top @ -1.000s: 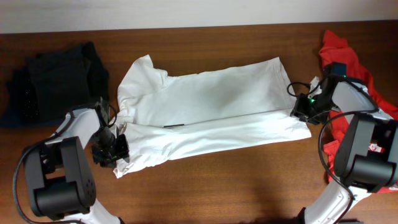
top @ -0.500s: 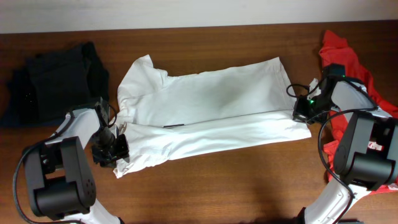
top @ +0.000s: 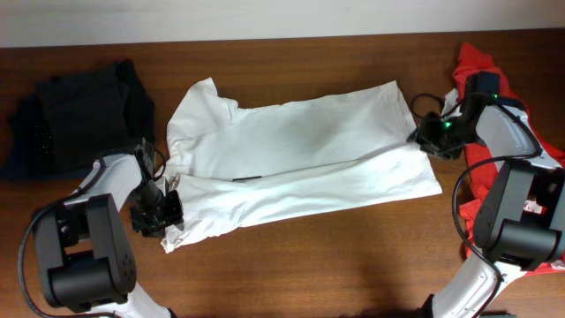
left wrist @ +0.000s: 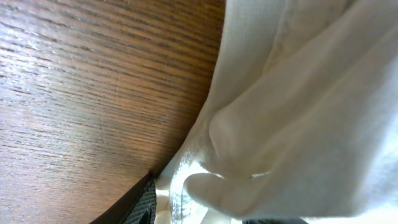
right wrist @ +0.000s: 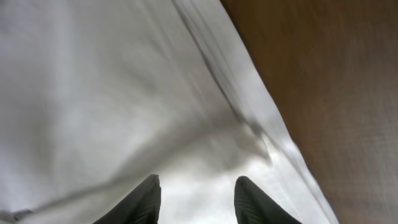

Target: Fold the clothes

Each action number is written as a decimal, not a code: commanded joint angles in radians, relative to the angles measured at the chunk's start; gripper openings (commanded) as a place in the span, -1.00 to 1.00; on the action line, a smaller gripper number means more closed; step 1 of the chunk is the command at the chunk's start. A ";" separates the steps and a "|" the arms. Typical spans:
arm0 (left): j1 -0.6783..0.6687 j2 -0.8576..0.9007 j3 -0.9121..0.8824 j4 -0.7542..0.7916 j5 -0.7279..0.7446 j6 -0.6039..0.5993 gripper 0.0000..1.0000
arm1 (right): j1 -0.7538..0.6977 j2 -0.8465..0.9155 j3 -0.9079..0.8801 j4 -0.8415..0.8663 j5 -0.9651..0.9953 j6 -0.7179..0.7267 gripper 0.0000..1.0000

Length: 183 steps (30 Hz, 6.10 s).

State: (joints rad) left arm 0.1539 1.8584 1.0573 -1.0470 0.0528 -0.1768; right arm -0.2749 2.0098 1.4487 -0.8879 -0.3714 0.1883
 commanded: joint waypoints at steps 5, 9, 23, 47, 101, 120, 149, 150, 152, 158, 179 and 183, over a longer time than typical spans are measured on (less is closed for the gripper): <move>0.002 -0.058 0.087 -0.026 0.024 0.010 -0.13 | 0.006 -0.002 -0.044 -0.099 0.235 -0.080 -0.35; -0.008 -0.171 0.134 -0.023 0.050 0.009 0.09 | 0.006 -0.002 -0.083 -0.092 0.235 -0.080 -0.35; -0.457 -0.154 0.134 0.267 0.104 0.217 0.13 | 0.006 -0.002 -0.121 -0.089 0.234 -0.080 -0.33; -0.678 0.026 0.119 0.354 -0.175 0.238 -0.34 | 0.006 -0.002 -0.121 -0.092 0.235 -0.080 -0.32; -0.416 0.040 0.294 0.111 -0.063 -0.138 -0.61 | 0.003 -0.046 -0.019 -0.174 0.274 -0.110 -0.16; -0.388 0.039 0.007 0.127 -0.022 -0.137 -0.52 | -0.028 -0.022 -0.256 -0.218 0.370 0.055 -0.92; -0.223 0.189 0.399 0.757 0.068 0.214 0.40 | -0.045 -0.320 -0.098 -0.292 0.231 -0.024 0.59; -0.223 0.227 0.399 0.776 0.068 0.198 0.34 | -0.045 -0.320 -0.098 -0.291 0.225 -0.024 0.59; -0.223 0.261 0.399 0.793 0.068 0.189 0.30 | -0.045 -0.320 -0.098 -0.289 0.224 -0.024 0.56; -0.223 0.303 0.399 0.830 0.083 0.162 -0.67 | -0.044 -0.319 -0.098 -0.232 0.224 -0.023 0.50; -0.229 0.155 0.472 0.238 0.094 0.045 -0.99 | 0.111 0.047 -0.098 0.555 0.172 -0.084 0.43; -0.244 0.155 0.472 0.223 0.093 0.045 -0.99 | 0.126 0.094 -0.098 0.626 0.190 -0.081 0.40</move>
State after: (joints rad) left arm -0.0765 2.0342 1.5185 -0.8158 0.1352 -0.1181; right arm -0.1677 2.0766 1.3445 -0.2893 -0.1776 0.1070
